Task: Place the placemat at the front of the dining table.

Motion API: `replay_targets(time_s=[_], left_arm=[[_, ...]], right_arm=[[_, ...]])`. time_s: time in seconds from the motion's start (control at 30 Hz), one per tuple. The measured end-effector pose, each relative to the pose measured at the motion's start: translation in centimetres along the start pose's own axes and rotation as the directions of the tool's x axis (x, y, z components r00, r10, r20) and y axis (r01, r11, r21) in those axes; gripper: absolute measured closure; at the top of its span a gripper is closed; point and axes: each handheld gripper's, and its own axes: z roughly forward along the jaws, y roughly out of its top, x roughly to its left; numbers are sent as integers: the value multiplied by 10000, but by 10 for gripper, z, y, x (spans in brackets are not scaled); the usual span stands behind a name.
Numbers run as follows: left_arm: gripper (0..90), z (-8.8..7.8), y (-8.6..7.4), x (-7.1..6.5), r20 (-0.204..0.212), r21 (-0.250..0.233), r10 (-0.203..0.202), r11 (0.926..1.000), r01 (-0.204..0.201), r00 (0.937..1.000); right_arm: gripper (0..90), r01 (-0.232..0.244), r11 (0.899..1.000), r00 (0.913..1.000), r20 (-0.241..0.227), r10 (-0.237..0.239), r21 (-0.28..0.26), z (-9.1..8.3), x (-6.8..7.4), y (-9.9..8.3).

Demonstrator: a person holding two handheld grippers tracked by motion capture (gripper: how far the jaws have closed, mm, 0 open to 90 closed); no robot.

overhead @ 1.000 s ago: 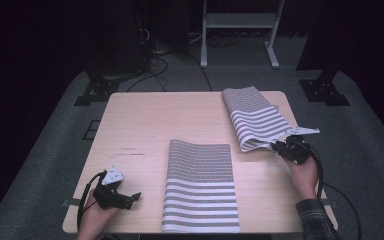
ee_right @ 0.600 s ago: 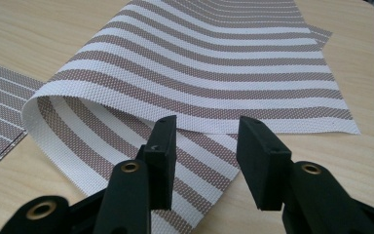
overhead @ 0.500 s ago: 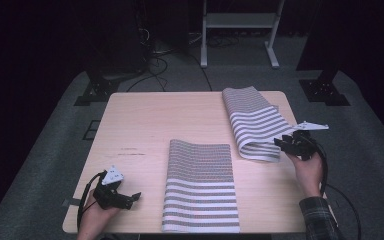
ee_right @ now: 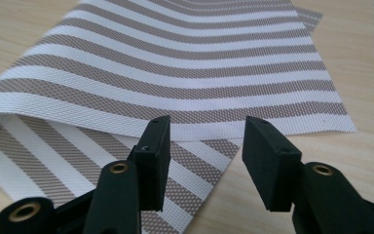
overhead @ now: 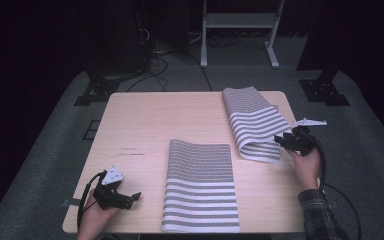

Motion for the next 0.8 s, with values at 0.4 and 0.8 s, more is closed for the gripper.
replay_targets(time_s=[0.4,0.8], left_arm=[[0,1,1,1,-80,-14,-88,10000,88,9999],[0,0,0,0,-138,-20,-124,9999,124,9998]], right_arm=[[486,171,9987,9971,736,-207,485,8,-18,20],[471,-139,9981,9968,790,91,608,29,-29,19]])
